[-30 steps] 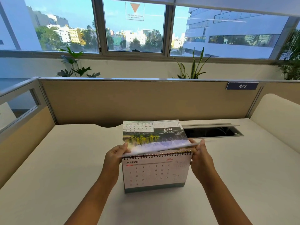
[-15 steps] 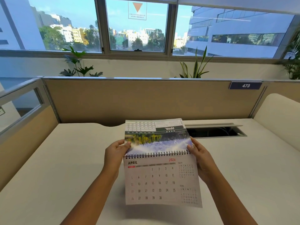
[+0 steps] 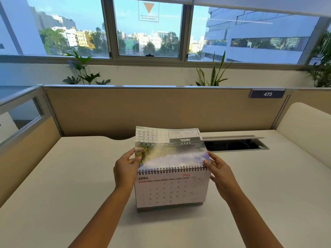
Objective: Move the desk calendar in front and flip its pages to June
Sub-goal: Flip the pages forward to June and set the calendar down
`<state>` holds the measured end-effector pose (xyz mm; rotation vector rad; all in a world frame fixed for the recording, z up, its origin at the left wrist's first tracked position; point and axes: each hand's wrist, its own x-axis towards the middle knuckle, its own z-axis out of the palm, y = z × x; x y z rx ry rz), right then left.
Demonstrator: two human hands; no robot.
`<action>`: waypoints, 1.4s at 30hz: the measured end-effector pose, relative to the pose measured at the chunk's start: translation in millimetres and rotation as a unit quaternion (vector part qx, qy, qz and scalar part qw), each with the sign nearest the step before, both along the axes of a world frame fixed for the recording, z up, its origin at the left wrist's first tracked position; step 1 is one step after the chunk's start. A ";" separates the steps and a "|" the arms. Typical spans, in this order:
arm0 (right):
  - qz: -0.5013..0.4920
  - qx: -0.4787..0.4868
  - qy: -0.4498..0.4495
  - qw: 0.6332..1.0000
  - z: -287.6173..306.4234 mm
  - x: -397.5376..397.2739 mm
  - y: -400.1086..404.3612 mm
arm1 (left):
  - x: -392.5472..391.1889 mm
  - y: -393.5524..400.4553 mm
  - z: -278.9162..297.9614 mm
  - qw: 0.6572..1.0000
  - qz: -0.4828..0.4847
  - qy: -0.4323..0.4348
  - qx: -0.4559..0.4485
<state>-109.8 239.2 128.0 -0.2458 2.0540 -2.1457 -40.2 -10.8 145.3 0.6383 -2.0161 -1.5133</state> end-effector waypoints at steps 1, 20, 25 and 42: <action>-0.001 0.001 -0.001 1.000 1.3 0.6 -0.3 | -0.1 1.1 0.6 1.000 -0.003 0.009 -0.002; -0.020 -0.130 -0.123 0.984 -3.8 -2.8 -2.9 | 8.9 4.6 9.2 0.978 -0.091 0.046 0.180; -0.013 -0.196 -0.144 0.970 1.2 -6.4 0.8 | 14.4 -0.2 6.2 0.982 -0.104 0.036 0.156; -0.015 -0.083 -0.061 0.995 -1.4 0.3 -5.8 | 8.8 0.6 1.1 0.996 -0.038 0.022 0.084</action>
